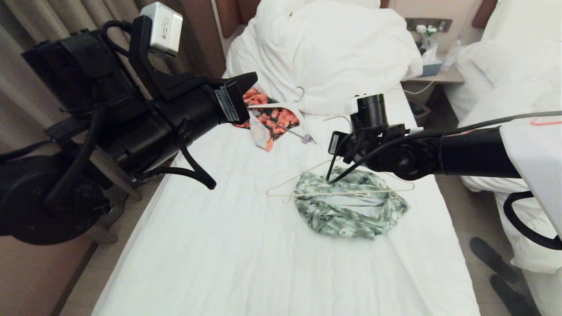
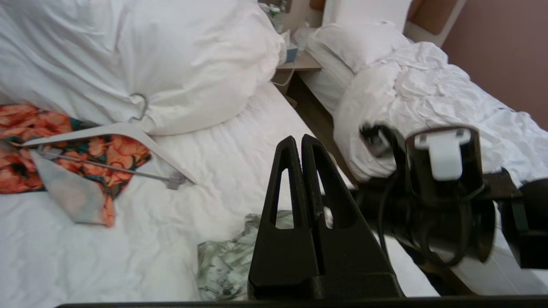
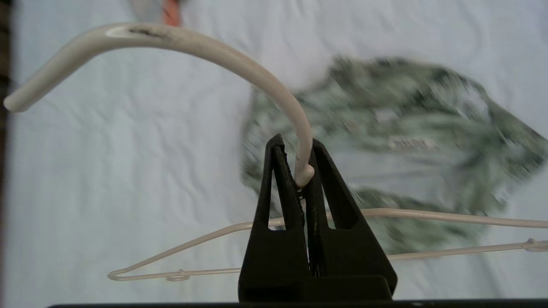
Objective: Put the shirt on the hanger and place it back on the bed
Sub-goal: Place the hanger on the bed
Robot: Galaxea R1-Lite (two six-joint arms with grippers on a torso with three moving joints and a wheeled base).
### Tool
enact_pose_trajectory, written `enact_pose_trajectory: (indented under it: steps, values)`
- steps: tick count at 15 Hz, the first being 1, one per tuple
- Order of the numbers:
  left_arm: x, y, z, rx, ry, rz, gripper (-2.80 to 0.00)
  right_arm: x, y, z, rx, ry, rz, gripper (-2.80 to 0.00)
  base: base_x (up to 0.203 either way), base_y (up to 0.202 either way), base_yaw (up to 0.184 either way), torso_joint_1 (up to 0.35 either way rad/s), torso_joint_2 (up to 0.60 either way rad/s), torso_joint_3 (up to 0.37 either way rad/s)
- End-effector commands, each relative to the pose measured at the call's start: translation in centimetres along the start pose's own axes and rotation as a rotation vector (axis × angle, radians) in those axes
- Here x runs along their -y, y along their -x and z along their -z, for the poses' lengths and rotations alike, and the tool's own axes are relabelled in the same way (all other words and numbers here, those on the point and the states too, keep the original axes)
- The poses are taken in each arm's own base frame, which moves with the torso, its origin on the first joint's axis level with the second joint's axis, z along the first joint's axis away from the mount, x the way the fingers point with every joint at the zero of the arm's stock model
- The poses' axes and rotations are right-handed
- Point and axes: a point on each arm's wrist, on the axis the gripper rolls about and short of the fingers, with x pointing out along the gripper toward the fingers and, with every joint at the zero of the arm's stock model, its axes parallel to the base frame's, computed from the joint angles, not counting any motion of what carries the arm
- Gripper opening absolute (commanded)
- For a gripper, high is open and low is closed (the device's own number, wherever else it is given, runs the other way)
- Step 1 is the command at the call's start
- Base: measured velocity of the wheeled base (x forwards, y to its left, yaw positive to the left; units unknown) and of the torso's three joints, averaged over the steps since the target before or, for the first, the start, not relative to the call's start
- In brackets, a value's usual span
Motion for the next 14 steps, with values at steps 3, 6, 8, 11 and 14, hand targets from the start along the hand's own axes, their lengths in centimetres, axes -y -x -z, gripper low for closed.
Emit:
enact_pose_trajectory:
  steps: [3, 6, 8, 11, 14]
  values:
    - [-0.4, 0.4, -0.9, 0.027, -0.004, -0.010, -2.80, 2.0, -2.8, 2.5, -0.082, 0.048, 0.081, -2.80, 0.000, 0.000, 0.000, 0.000, 0.00, 0.000]
    - [-0.6, 0.7, -1.5, 0.044, -0.007, -0.019, -2.80, 4.7, -6.6, 5.7, -0.165, 0.118, 0.153, -2.80, 0.000, 0.000, 0.000, 0.000, 0.00, 0.000]
    - [-0.6, 0.7, -1.5, 0.044, -0.007, -0.018, -2.80, 6.0, -8.3, 7.4, -0.204, 0.175, 0.179, -2.80, 0.000, 0.000, 0.000, 0.000, 0.00, 0.000]
    - [-0.6, 0.7, -1.5, 0.045, -0.007, -0.018, -2.80, 7.0, -10.3, 8.3, -0.203, 0.175, 0.202, -2.80, 0.000, 0.000, 0.000, 0.000, 0.00, 0.000]
    - [-0.6, 0.9, -1.8, 0.054, -0.008, -0.020, -2.80, 7.1, -11.3, 8.2, -0.161, 0.158, 0.203, 0.00, 0.000, 0.000, 0.000, 0.000, 0.00, 0.000]
